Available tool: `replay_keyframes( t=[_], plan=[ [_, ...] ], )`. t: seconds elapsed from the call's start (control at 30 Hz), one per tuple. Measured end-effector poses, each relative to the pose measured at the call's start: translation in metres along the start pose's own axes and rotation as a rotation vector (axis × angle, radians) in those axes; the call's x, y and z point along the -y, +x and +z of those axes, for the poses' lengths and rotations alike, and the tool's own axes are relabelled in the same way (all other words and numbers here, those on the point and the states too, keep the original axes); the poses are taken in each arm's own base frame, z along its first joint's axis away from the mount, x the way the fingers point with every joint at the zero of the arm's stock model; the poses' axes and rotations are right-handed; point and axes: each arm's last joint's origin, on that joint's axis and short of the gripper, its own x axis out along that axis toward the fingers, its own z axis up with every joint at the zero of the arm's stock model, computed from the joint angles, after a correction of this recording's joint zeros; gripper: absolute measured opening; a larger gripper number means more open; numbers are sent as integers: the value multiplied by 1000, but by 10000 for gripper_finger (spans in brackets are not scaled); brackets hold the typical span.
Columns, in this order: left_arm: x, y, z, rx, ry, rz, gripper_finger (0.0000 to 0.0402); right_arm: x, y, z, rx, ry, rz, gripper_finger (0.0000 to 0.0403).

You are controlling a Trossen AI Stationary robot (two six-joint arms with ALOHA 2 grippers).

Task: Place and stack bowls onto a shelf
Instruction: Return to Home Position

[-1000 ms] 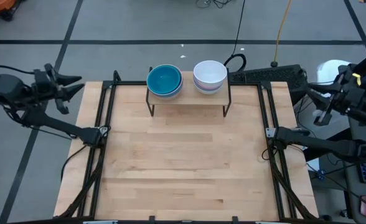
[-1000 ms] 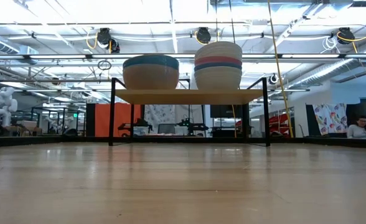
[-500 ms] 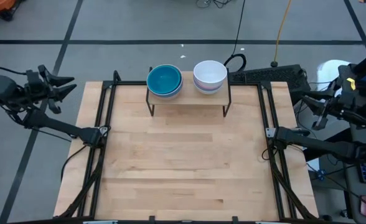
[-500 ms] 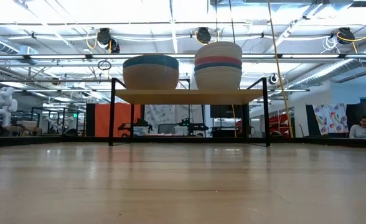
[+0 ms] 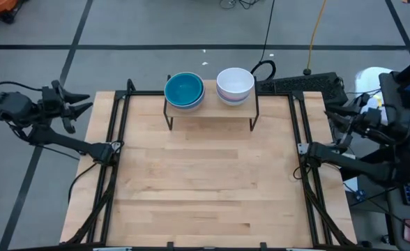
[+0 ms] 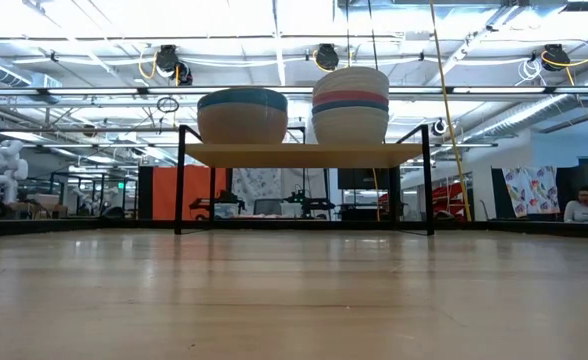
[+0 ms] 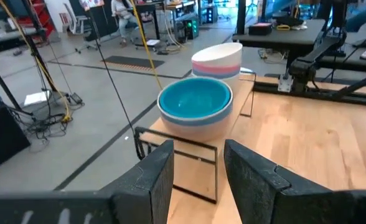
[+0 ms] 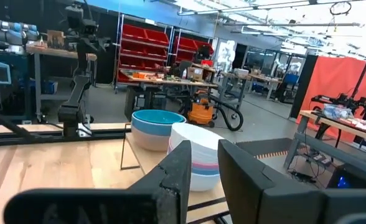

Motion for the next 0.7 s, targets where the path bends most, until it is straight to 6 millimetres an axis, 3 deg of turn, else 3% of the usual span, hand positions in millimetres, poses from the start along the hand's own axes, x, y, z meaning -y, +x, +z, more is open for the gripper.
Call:
replay_keyframes(
  t=[0.37, 0.7],
  plan=[
    [-1, 6, -61, 181, -112, -16, 147, -6, 32, -27, 53, 37, -8, 72],
    [27, 40, -58, 251, 6, -13, 147, -14, 78, -55, 167, 29, 7, 72]
  ],
)
